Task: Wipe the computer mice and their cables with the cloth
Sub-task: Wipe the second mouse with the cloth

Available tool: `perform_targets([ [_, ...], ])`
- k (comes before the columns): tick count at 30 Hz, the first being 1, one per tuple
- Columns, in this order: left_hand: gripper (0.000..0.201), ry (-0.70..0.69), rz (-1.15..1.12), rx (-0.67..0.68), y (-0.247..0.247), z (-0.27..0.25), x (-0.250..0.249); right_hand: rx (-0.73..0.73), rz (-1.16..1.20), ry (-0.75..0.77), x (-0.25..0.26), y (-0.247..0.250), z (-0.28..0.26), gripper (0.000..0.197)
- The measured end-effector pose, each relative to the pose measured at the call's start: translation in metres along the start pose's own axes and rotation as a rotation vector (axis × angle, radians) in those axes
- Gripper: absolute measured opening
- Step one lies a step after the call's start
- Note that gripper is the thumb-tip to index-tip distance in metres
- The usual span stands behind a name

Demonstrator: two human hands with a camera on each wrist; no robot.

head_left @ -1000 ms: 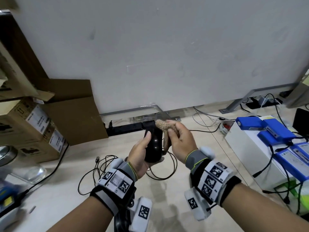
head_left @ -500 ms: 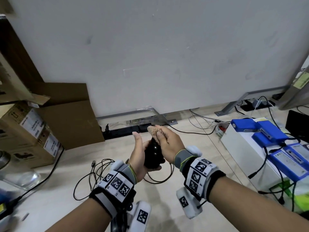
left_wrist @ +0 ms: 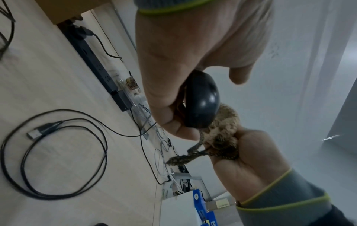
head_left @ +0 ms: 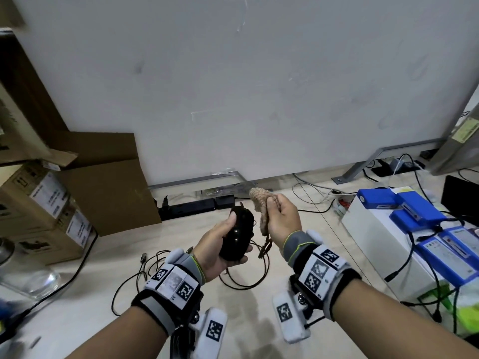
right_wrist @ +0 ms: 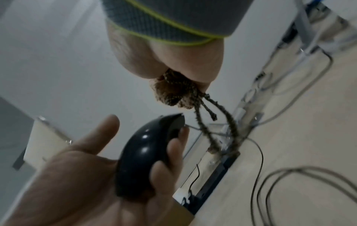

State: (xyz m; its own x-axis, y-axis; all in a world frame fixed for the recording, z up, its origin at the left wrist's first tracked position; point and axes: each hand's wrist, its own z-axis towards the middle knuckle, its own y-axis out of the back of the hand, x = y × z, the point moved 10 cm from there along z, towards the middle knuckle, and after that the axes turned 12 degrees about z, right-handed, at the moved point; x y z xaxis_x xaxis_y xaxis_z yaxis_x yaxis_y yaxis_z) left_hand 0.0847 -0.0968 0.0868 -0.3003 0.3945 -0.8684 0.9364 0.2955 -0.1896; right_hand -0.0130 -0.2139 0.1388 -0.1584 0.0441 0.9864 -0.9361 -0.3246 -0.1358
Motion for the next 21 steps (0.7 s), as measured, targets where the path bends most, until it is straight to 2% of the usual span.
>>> perform_targets([
  [4, 0.033, -0.099, 0.181, -0.118, 0.013, -0.002, -0.011, 0.06, -0.098, 0.102, 0.018, -0.002, -0.001, 0.025],
  [6, 0.029, -0.192, 0.409, -0.213, 0.019, -0.003, -0.021, 0.08, -0.171, 0.158, 0.019, -0.002, -0.002, 0.018],
  [9, 0.034, -0.355, 0.693, -0.372, 0.018, -0.006, -0.044, 0.209, -0.431, 0.295, 0.019, -0.022, -0.02, 0.037],
  [12, 0.009, -0.411, 0.976, -0.495, 0.009, -0.007, -0.062, 0.388, -0.511, 0.452, 0.028, -0.059, -0.056, 0.056],
  [13, 0.007, -0.426, 1.056, -0.518, 0.008, -0.007, -0.066, 0.419, -0.5, 0.486, 0.032, -0.065, -0.063, 0.058],
  [15, 0.006, -0.449, 1.034, -0.519, 0.011, -0.009, -0.07, 0.425, -0.52, 0.551, 0.036, -0.064, -0.06, 0.052],
  [16, 0.006, -0.444, 0.998, -0.493, 0.012, -0.009, -0.069, 0.403, -0.537, 0.554, 0.033, -0.056, -0.05, 0.046],
  [17, 0.016, -0.45, 0.972, -0.468, 0.012, -0.008, -0.067, 0.356, -0.544, 0.509, 0.029, -0.044, -0.034, 0.039],
  [20, 0.034, -0.409, 0.956, -0.454, 0.015, -0.001, -0.059, 0.151, -0.546, 0.251, 0.009, -0.011, -0.003, 0.022],
  [21, 0.035, -0.415, 0.943, -0.452, 0.014, 0.0, -0.059, 0.147, -0.543, 0.232, 0.009, -0.015, -0.006, 0.019],
])
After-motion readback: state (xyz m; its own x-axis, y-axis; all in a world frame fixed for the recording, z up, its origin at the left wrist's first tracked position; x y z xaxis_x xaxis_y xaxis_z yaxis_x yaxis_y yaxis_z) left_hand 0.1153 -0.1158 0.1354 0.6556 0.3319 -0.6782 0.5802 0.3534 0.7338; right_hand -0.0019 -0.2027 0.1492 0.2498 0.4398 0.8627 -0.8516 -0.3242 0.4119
